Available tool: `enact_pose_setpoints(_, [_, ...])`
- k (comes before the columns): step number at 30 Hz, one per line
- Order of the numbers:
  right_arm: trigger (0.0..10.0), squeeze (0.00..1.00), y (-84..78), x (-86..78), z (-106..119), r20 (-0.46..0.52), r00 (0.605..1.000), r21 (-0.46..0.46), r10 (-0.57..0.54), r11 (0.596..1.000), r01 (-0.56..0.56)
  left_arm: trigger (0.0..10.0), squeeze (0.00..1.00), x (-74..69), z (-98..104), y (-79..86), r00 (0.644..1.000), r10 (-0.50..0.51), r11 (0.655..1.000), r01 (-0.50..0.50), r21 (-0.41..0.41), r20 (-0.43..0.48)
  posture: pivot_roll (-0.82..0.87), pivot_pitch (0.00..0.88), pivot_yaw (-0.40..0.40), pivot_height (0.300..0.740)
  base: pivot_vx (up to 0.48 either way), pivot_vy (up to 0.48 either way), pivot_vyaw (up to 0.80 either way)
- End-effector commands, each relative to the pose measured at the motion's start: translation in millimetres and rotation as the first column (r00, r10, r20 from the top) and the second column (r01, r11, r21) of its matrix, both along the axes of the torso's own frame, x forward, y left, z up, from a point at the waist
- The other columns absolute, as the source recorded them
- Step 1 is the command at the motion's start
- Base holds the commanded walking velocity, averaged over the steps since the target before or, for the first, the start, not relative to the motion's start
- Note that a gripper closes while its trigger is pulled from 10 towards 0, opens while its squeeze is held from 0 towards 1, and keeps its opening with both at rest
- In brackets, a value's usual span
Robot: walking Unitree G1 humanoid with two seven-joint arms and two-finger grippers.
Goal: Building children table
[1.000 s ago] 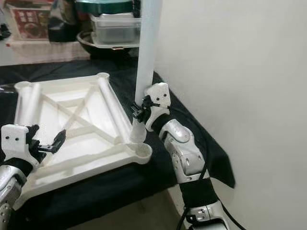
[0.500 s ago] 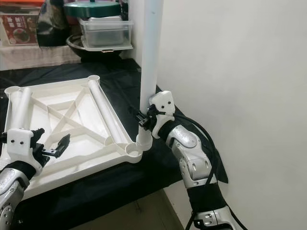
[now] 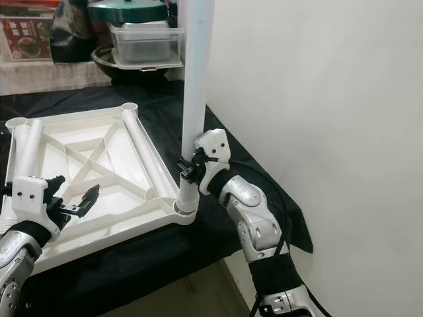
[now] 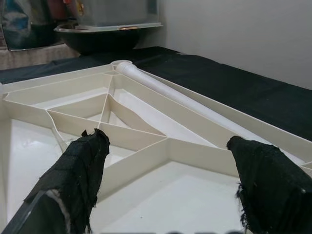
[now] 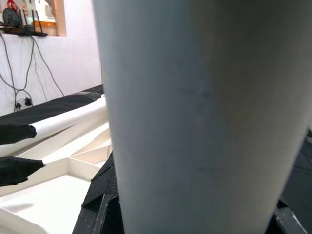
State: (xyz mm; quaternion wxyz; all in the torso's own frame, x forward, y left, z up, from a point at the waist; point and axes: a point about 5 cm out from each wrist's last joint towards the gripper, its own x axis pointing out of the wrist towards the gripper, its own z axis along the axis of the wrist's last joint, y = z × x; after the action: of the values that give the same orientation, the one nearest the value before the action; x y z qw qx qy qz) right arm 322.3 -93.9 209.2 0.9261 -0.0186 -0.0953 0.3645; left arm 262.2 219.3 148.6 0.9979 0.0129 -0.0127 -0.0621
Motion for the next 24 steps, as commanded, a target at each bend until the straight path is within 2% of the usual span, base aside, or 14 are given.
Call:
enact_pose_setpoints(1, [10.0,0.00,1.5,-1.7,-1.7,0.001,1.000,-0.003,0.009,1.000,-0.009,10.0,0.00,-0.7,-3.1,-1.0,1.000,-0.008,1.000,0.007,-0.006,-0.008,0.08,0.000,-0.095,0.740,0.000,0.000,0.00])
enact_pose_setpoints(16, [10.0,0.00,4.9,-10.2,-22.8,-0.056,0.998,0.011,-0.025,1.000,0.026,10.0,0.00,-1.7,-1.9,-0.2,1.000,-0.006,1.000,0.006,-0.005,-0.002,0.09,0.000,-0.092,0.740,0.000,0.000,0.00])
enact_pose_setpoints(19, [10.0,0.00,6.3,-12.8,-33.3,-0.165,0.986,0.072,-0.022,0.997,0.035,10.0,0.00,-1.3,-1.8,-0.2,1.000,-0.003,1.000,0.003,-0.007,-0.003,0.09,0.000,-0.092,0.740,0.000,0.000,0.00])
enact_pose_setpoints(24, [10.0,0.00,10.3,-11.5,-36.9,-0.225,0.974,0.095,-0.005,0.995,0.027,10.0,0.00,-0.6,-1.8,-0.6,1.000,-0.006,1.000,0.006,-0.007,-0.005,0.09,0.000,-0.093,0.740,0.000,0.000,0.00])
